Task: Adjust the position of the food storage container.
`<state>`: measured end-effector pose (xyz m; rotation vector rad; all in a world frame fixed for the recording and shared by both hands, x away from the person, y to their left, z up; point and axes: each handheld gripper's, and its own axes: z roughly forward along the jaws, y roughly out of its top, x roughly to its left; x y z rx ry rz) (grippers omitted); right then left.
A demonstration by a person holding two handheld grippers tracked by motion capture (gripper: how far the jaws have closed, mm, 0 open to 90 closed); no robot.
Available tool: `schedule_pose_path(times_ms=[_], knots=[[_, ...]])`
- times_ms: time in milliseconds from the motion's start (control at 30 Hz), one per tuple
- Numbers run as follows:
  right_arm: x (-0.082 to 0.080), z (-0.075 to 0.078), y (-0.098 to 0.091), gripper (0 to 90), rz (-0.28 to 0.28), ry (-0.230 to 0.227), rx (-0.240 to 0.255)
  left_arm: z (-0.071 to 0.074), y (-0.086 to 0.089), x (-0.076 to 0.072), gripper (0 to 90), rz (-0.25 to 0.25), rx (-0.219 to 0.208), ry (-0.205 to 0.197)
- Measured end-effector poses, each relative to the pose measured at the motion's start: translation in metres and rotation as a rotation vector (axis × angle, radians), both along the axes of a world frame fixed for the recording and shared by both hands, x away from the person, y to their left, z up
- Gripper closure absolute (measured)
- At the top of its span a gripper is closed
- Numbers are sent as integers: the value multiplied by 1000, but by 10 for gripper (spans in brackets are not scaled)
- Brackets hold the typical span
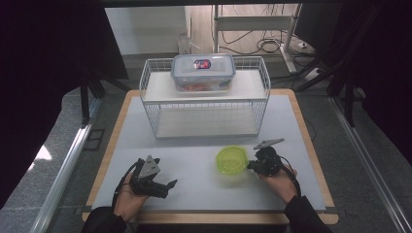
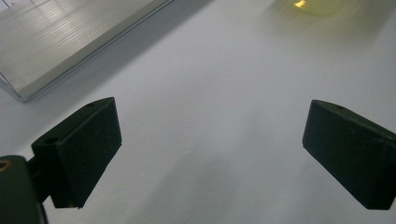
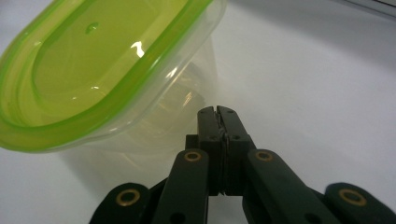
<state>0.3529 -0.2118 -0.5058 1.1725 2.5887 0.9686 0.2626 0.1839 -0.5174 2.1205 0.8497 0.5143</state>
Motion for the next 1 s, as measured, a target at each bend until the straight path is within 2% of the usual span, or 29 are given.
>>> schedule_pose_path(times_ms=[300, 400, 633, 767, 833, 900, 1000], knots=[[6, -5, 17, 893, 27, 16, -10, 0, 0, 0, 45, -4, 0, 4], [11, -8, 28, 893, 43, 24, -8, 0, 0, 0, 45, -4, 2, 3], [16, -10, 44, 891, 78, 21, -9, 0, 0, 0, 45, -3, 0, 2], [17, -10, 39, 862, 69, 21, -1, 0, 1, 0, 45, -3, -3, 3], [16, -8, 32, 840, 48, -1, -16, 0, 1, 0, 45, -2, -2, 4], [17, -5, 25, 812, 39, -13, -4, 0, 1, 0, 45, 0, -3, 3], [14, 0, 13, 716, 22, -48, -7, 1, 2, 0, 44, 2, 3, 5]])
